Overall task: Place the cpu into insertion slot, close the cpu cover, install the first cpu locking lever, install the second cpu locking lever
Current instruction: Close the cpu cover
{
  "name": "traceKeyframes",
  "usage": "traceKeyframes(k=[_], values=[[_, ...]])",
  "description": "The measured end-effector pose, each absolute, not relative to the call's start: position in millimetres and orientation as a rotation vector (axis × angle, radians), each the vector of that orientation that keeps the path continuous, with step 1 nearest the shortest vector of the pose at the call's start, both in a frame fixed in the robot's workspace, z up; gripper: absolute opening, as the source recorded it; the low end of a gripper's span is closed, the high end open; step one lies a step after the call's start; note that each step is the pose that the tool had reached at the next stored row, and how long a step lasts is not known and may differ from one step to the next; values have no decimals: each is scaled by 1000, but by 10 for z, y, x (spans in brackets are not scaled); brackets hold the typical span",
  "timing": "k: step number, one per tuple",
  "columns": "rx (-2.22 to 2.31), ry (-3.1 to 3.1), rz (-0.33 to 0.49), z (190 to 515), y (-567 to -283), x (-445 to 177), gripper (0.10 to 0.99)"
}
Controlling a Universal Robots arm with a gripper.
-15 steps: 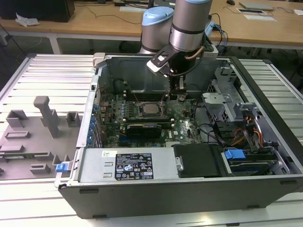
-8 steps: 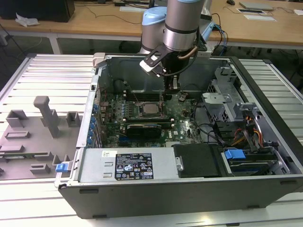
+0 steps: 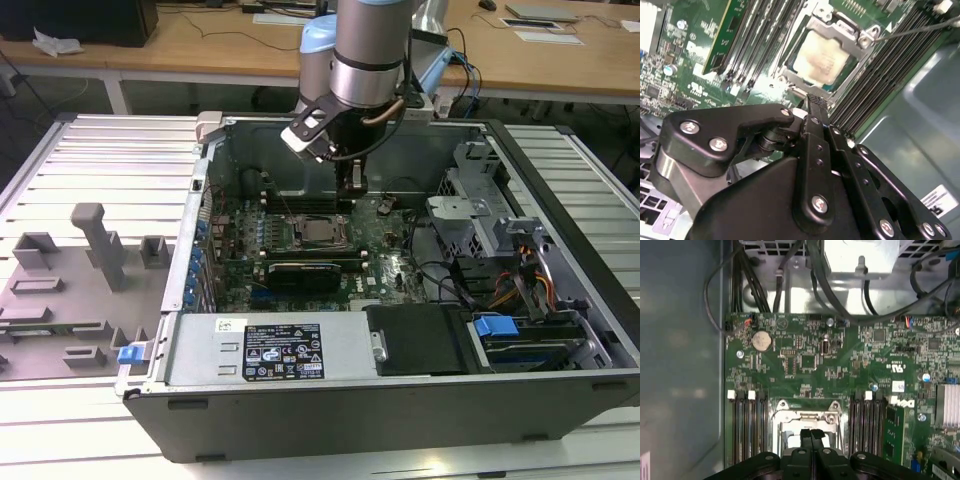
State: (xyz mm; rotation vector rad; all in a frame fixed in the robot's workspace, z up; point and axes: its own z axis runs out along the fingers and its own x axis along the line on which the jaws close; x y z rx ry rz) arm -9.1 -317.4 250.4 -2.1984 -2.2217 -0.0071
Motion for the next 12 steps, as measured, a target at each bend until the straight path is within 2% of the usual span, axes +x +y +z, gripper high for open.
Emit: traceKeyframes(k=[12], values=[[-2199, -2223, -9, 2349, -3227, -328, 106]])
